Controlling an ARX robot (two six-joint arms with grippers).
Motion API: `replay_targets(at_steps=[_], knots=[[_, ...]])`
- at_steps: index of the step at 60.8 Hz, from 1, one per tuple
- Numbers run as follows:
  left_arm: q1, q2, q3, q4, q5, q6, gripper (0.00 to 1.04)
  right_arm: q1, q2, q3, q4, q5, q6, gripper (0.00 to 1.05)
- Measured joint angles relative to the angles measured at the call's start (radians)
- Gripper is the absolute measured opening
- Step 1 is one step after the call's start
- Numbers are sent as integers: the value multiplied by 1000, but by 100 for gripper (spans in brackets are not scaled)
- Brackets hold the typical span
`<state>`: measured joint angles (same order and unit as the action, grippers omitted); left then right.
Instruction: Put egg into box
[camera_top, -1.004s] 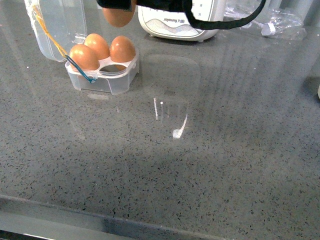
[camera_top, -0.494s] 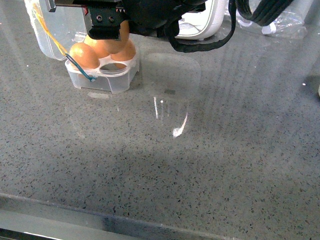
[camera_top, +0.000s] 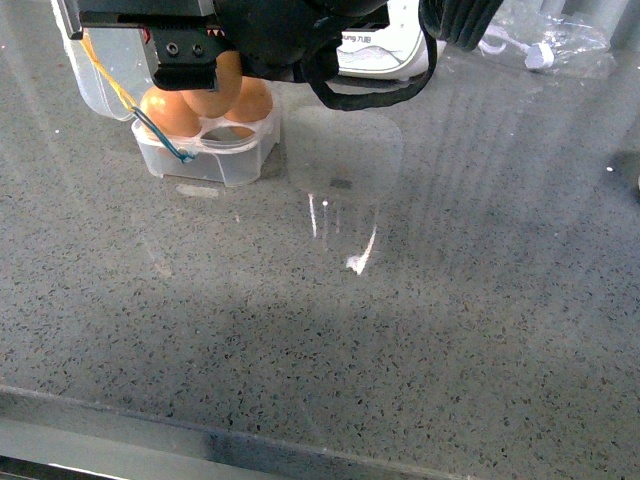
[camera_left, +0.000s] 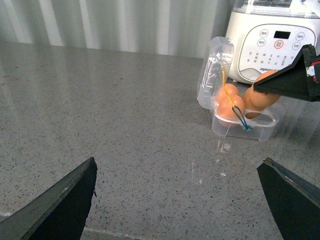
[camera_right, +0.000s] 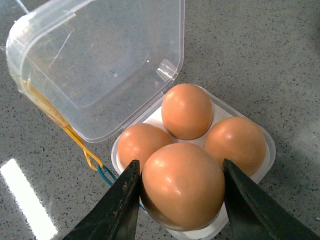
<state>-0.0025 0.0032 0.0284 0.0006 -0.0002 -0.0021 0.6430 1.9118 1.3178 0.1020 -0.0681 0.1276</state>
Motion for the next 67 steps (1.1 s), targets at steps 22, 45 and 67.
replay_targets(at_steps=[22, 45, 67], knots=[[0, 0, 0, 0, 0, 0, 98, -5, 2, 0, -36, 6, -8, 67], [0, 0, 0, 0, 0, 0, 98, -74, -139, -74, 39, 64, 26, 97], [0, 0, 0, 0, 0, 0, 98, -356, -560, -502, 182, 172, 8, 97]])
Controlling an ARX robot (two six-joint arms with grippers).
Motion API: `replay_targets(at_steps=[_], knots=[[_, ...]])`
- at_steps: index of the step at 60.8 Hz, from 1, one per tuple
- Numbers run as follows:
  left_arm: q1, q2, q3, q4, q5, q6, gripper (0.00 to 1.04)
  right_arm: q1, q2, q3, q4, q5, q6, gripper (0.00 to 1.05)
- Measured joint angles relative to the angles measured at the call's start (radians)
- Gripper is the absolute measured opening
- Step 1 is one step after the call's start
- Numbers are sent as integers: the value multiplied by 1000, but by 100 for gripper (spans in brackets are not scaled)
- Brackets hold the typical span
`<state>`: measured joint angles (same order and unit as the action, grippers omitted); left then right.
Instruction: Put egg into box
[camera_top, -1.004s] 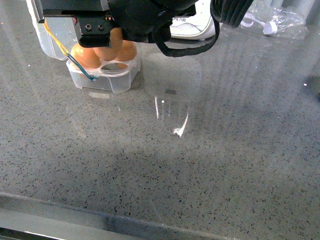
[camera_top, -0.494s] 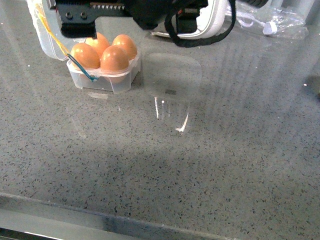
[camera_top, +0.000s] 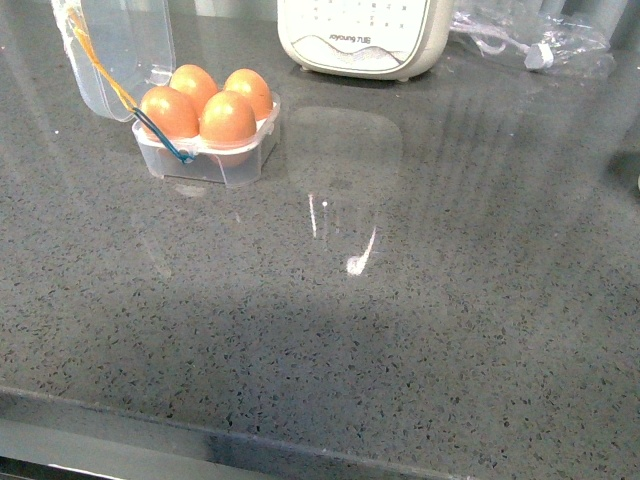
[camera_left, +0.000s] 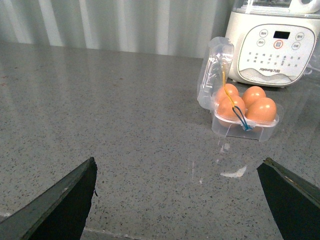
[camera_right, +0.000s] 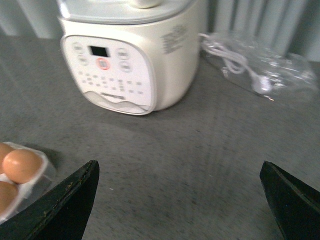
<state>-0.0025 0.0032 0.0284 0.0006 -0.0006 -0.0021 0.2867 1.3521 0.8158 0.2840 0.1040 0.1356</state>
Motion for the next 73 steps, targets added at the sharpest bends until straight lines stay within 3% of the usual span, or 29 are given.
replay_targets(at_steps=[7, 18, 28, 31, 37, 52, 56, 61, 73], knots=[[0, 0, 0, 0, 0, 0, 98, -136, -222, -187, -3, -35, 27, 97], [0, 0, 0, 0, 0, 0, 98, -388, -596, -366, -128, -132, -32, 97], [0, 0, 0, 0, 0, 0, 98, -484, -786, -379, -216, -201, -97, 97], [0, 0, 0, 0, 0, 0, 98, -510, -839, -391, -217, -277, -108, 91], [0, 0, 0, 0, 0, 0, 98, -507, -943, -440, -259, -317, -120, 75], [0, 0, 0, 0, 0, 0, 98, -428, -1064, -572, -245, -233, -130, 34], [0, 0, 0, 0, 0, 0, 98, -349, -1088, -604, -243, -128, -132, 22], [0, 0, 0, 0, 0, 0, 98, -294, -1152, -633, -286, -113, -132, 4], [0, 0, 0, 0, 0, 0, 98, -291, -1244, -681, -309, -105, -136, 3]])
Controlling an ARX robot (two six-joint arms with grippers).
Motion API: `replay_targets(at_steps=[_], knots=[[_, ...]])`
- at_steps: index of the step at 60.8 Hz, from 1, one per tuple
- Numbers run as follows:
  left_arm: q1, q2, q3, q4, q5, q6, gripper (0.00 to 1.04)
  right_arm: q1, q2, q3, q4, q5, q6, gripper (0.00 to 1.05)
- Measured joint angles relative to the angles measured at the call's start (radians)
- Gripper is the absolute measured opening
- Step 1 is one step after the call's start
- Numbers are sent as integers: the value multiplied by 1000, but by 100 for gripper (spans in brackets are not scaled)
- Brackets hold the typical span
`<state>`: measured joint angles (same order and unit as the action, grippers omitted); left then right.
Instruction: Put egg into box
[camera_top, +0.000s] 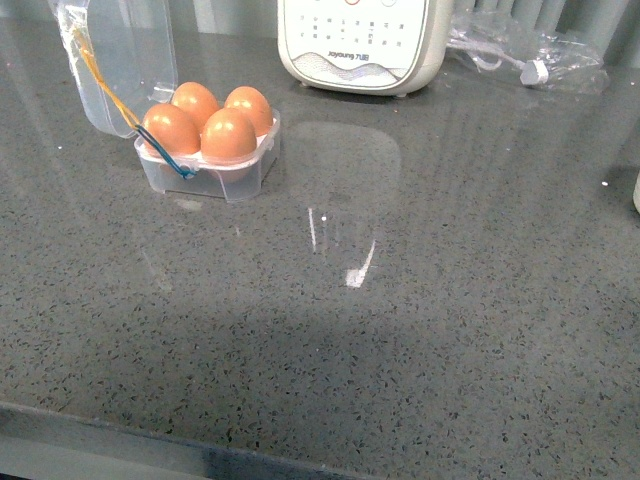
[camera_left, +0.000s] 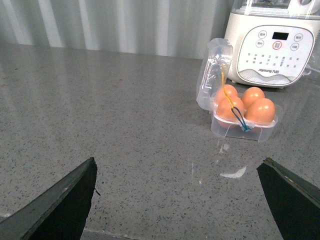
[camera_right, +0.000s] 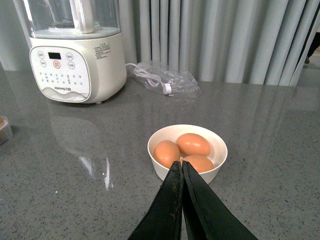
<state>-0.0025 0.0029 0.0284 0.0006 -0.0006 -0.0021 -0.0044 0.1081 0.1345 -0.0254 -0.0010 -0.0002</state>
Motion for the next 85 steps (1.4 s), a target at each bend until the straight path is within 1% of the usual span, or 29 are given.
replay_targets(at_steps=[44, 74, 76, 77, 85], knots=[[0, 0, 0, 0, 0, 0, 98, 1, -101, -127, 22, 0, 0, 3], [0, 0, 0, 0, 0, 0, 98, 1, -104, -128, 22, 0, 0, 3], [0, 0, 0, 0, 0, 0, 98, 1, -104, -128, 22, 0, 0, 7], [0, 0, 0, 0, 0, 0, 98, 1, -104, -128, 22, 0, 0, 13], [0, 0, 0, 0, 0, 0, 98, 1, -104, -128, 22, 0, 0, 41]])
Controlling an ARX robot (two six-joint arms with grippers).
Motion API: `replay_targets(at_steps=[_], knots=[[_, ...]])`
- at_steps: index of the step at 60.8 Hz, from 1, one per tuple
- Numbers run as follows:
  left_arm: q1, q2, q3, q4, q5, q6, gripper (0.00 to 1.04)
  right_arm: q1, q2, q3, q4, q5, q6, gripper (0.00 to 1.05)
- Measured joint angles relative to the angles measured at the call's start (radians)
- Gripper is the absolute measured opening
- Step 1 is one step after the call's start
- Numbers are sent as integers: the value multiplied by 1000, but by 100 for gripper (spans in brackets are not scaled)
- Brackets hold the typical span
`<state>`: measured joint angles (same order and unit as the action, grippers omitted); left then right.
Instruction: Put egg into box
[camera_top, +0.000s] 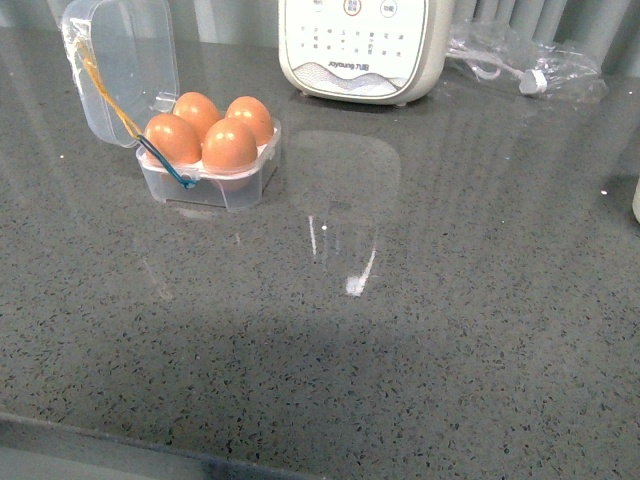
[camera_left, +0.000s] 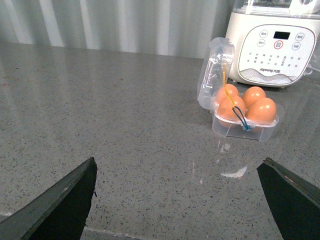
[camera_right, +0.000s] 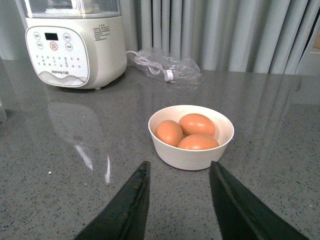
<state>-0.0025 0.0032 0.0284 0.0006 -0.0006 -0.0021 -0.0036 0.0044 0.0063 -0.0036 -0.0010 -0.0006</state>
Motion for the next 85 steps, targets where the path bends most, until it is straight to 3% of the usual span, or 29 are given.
replay_targets(at_steps=[17, 30, 31, 36, 39, 51, 67, 75, 85], knots=[[0, 0, 0, 0, 0, 0, 98, 0, 0, 0, 0, 0, 0, 99], [-1, 2, 1, -2, -6, -2, 98, 0, 0, 0, 0, 0, 0, 97], [-6, 10, 3, -13, -21, -6, 98, 0, 0, 0, 0, 0, 0, 97], [-88, 191, 115, -308, -269, -65, 98, 0, 0, 0, 0, 0, 0, 97], [-95, 249, 134, -363, -289, -74, 98, 0, 0, 0, 0, 0, 0, 97], [-24, 364, 191, -265, -207, -41, 98, 0, 0, 0, 0, 0, 0, 97], [155, 849, 384, 144, 102, 16, 98, 0, 0, 0, 0, 0, 0, 97], [173, 1125, 537, 233, 114, 47, 98, 0, 0, 0, 0, 0, 0, 97], [192, 1379, 760, 227, 135, 51, 98, 0, 0, 0, 0, 0, 0, 97]])
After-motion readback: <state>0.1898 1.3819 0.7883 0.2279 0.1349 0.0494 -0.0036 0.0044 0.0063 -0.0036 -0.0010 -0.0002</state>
